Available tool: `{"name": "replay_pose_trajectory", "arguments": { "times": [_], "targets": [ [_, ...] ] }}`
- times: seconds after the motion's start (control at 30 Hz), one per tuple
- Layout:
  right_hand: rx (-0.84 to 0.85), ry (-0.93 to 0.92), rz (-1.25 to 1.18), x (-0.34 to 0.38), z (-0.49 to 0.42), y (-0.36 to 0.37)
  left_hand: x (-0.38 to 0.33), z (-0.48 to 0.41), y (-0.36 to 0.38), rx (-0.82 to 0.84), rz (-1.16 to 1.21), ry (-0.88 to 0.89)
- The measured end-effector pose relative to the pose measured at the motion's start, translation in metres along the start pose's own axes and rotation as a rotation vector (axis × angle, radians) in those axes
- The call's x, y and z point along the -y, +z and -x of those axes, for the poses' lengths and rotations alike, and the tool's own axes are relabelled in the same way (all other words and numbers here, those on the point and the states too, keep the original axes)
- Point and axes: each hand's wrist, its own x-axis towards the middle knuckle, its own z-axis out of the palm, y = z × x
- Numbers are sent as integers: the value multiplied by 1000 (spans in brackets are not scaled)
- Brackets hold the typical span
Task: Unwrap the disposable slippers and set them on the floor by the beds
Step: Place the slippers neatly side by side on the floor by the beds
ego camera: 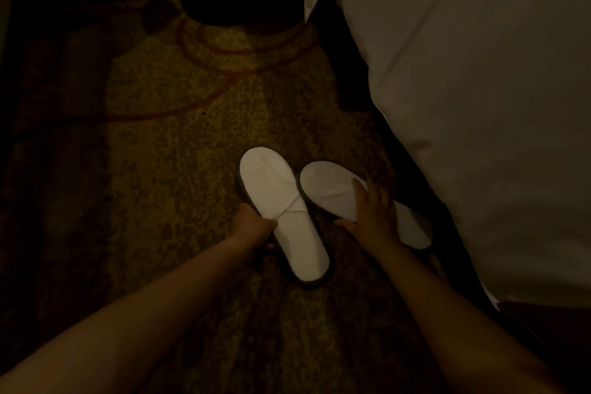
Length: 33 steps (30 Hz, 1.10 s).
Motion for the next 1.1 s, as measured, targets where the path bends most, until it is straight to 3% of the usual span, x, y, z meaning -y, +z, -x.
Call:
{"name": "replay_pose_trajectory", "arguments": {
  "times": [0.2,0.4,0.5,0.57,0.63,0.7,0.77,0.83,0.87,0.93,1.0,1.1],
  "targets": [
    [-2,-194,8,20,-39,-2,7,9,0,23,138,-76],
    [-87,-277,74,45,-67,6,16,17,9,63,319,-91],
    [-22,-371,165,44,-63,12,17,29,18,91,384,-153],
    [-22,-364,60,39,-52,10,15,38,21,162,339,-205],
    [-53,-294,-148,36,-31,7,11,40,16,267,79,-206],
    [-47,-247,-230,35,-3,10,10,32,3,295,-482,36],
    [44,-242,-172,32,26,18,10,22,-14,39,-843,356],
    [158,-274,-55,27,43,26,8,12,-31,-236,-1032,574],
    [190,-283,-4,25,45,29,7,4,-35,-268,-1135,674],
    [193,-276,23,22,44,29,1,-10,-41,-91,-1319,780],
    [178,-285,-14,20,41,27,-2,-24,-44,106,-1447,760],
    [214,-339,-63,11,37,18,-1,-35,-50,169,-1536,805]
  ]
}}
